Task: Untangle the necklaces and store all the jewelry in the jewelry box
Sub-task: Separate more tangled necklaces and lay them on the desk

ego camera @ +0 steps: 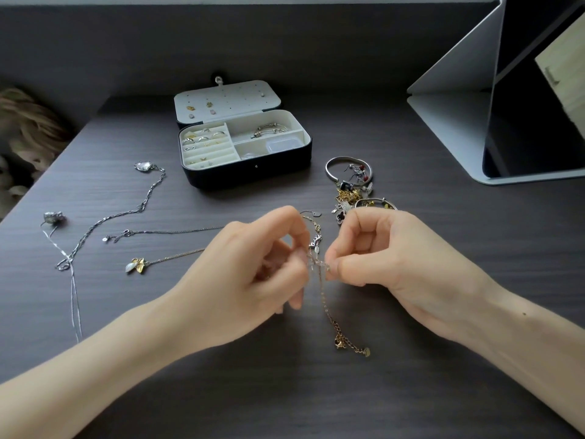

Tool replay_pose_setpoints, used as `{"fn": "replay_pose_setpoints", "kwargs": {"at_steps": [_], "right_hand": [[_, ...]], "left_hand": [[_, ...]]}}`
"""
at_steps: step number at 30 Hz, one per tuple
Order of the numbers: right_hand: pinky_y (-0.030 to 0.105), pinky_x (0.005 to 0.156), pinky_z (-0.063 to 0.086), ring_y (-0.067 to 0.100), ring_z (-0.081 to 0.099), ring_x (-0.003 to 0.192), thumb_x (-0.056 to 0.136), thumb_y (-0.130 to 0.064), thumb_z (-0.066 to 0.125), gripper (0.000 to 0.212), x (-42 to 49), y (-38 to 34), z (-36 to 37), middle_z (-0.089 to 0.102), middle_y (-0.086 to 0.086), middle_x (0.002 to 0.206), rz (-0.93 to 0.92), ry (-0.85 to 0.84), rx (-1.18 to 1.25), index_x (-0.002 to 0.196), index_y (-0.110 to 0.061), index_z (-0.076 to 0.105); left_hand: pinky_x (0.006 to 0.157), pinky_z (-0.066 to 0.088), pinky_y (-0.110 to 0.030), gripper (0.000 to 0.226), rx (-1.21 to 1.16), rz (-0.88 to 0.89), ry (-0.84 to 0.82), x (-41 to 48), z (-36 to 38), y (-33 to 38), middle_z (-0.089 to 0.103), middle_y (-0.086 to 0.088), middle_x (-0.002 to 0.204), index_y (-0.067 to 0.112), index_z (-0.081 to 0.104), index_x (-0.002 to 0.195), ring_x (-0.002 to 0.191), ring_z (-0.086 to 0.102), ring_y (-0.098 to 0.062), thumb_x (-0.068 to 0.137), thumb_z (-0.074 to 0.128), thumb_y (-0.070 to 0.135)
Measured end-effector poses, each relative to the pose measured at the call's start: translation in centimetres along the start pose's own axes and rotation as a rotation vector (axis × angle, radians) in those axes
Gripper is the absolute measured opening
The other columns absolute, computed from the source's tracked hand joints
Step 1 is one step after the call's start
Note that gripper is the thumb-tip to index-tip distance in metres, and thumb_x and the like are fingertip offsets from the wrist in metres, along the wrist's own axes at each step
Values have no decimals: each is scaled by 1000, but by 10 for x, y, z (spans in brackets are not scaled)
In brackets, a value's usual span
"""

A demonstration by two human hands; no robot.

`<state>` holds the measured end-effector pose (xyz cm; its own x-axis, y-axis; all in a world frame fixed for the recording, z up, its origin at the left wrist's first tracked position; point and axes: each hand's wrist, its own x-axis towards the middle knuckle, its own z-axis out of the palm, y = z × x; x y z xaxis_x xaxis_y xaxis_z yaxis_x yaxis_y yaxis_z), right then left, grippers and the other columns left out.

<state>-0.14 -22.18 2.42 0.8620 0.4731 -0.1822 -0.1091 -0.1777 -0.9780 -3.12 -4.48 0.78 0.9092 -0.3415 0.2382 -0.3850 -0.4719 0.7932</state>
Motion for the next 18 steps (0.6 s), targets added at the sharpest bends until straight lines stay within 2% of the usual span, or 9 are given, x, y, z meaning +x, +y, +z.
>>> {"fn": "replay_pose_setpoints", "kwargs": {"at_steps": [5,8,12,15,18], "right_hand": [[34,64,35,13,45,56,57,-3,65,19,0,-1,-2,58,3,62,-3,-44,32,58,-22,60],[31,62,33,12,46,56,56,-4,62,16,-1,-2,-4,58,0,59,-8,-47,35,57,-20,64],[30,69,46,13,57,65,68,6,72,23,-3,-2,-5,65,0,66,-82,-26,-82,63,-16,68],[21,67,51,9,60,64,73,12,67,27,-4,-2,-3,66,-1,67,-138,-15,-105,67,-15,64],[21,67,51,9,60,64,72,11,67,25,-5,-3,-2,67,0,67,-164,-23,-115,68,-14,63]], "left_hand": [[45,42,-16,5,-27,-36,36,2,-2,1,64,4,55,28,41,76,41,56,-16,79,42,32],[42,40,-22,7,5,-18,18,1,-3,2,62,5,52,29,40,77,39,50,-16,78,38,36],[42,31,-25,7,50,25,8,1,-3,2,49,-2,45,25,41,77,40,36,-18,81,39,31],[43,34,-24,5,44,13,-41,1,-4,2,52,-5,46,24,43,82,40,38,-18,80,41,27],[45,35,-17,7,55,-13,-68,0,-4,0,55,-3,45,23,49,90,38,41,-14,85,44,25]]}}
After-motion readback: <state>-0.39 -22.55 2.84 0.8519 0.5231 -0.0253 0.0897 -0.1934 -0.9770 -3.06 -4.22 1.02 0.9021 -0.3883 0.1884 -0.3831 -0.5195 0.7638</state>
